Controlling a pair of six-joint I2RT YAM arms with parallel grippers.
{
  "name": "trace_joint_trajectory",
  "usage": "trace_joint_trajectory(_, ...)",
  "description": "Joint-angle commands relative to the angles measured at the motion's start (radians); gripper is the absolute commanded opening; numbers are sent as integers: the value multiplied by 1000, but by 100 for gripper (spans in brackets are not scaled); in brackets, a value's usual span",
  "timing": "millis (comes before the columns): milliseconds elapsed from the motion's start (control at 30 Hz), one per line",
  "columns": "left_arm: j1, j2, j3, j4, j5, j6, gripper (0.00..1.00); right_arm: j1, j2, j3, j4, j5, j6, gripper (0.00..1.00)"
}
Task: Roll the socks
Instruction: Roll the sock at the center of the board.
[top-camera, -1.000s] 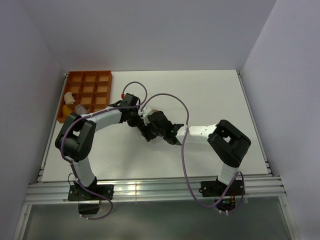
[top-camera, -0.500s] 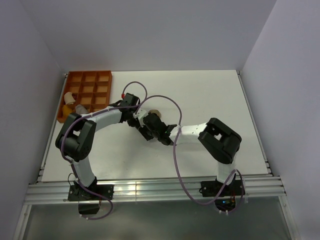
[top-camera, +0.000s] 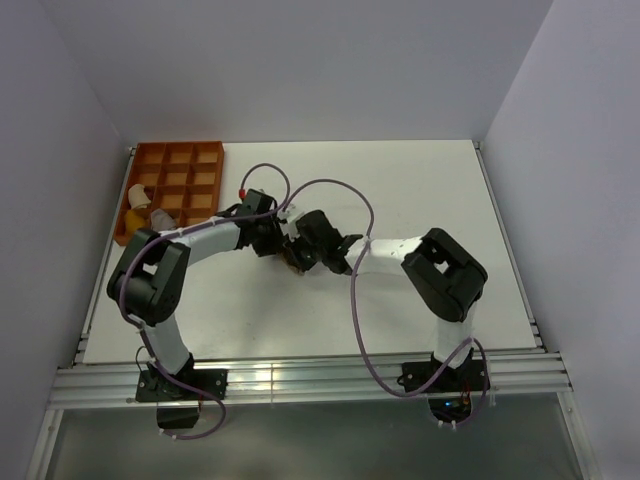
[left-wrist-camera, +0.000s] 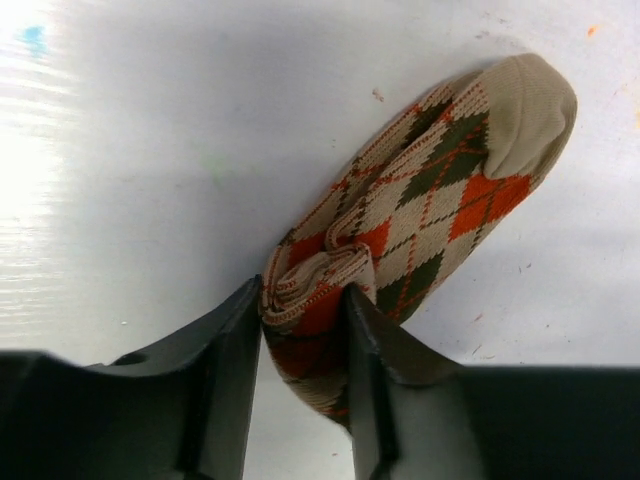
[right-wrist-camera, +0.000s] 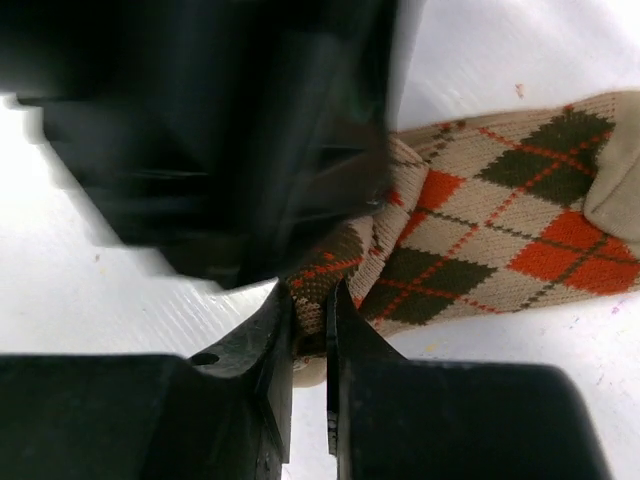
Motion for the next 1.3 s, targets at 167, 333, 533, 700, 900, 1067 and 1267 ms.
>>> trace_joint_trajectory(167, 92, -242, -223, 140, -22, -90, 71, -150, 91, 75, -108, -359, 169, 0)
trace_joint_trajectory(333, 121, -379, -336, 258, -24, -133, 76, -219, 166, 105, -105, -575, 279, 0)
trace_joint_trajectory(533, 123, -437, -470, 429, 27, -168, 75, -260, 251, 187, -132, -708, 388, 0)
trace_joint_trajectory(700, 121, -402, -534, 534, 73, -211, 74, -286, 295, 176, -101, -745, 487, 0)
trace_joint_trajectory(900, 111, -307, -551, 651, 102, -262, 72, -300, 332, 167, -92, -754, 537, 0)
trace_joint_trajectory(1067, 88, -244, -522, 702, 79, -271, 72, -313, 360, 156, -74, -766, 568, 0)
trace_joint_trajectory(1267, 80, -181, -498, 717, 79, -276, 71, -323, 378, 179, -94, -774, 566, 0)
